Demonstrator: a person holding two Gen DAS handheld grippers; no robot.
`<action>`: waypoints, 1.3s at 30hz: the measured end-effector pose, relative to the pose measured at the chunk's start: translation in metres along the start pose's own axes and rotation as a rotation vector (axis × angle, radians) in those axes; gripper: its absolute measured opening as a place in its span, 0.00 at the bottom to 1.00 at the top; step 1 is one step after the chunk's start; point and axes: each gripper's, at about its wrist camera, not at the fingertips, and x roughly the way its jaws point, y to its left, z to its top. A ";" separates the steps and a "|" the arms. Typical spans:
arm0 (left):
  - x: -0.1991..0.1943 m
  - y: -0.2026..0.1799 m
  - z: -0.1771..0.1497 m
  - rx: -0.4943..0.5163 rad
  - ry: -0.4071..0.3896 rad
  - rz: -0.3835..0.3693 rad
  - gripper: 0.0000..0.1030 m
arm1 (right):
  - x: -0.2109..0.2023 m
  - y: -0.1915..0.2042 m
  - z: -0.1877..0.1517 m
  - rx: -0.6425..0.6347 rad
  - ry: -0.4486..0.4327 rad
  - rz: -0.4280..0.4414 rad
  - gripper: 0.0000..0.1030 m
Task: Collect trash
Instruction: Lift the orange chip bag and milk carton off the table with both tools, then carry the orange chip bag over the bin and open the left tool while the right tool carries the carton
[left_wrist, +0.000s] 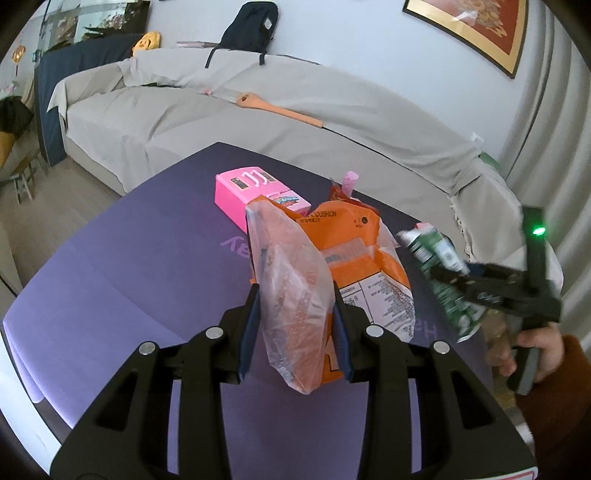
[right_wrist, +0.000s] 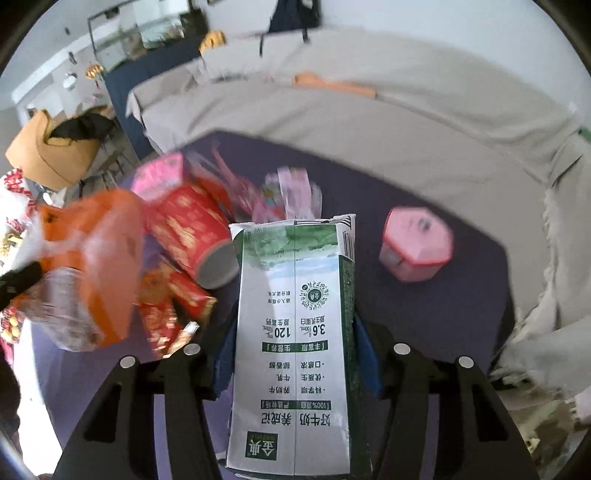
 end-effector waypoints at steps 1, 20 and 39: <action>-0.001 -0.003 0.000 0.000 -0.004 -0.008 0.31 | -0.012 -0.001 -0.001 -0.001 -0.028 -0.002 0.51; -0.036 -0.169 0.048 0.198 -0.144 -0.230 0.31 | -0.253 -0.098 -0.050 0.035 -0.424 -0.251 0.51; 0.021 -0.376 0.001 0.434 0.040 -0.483 0.31 | -0.360 -0.233 -0.148 0.246 -0.578 -0.362 0.51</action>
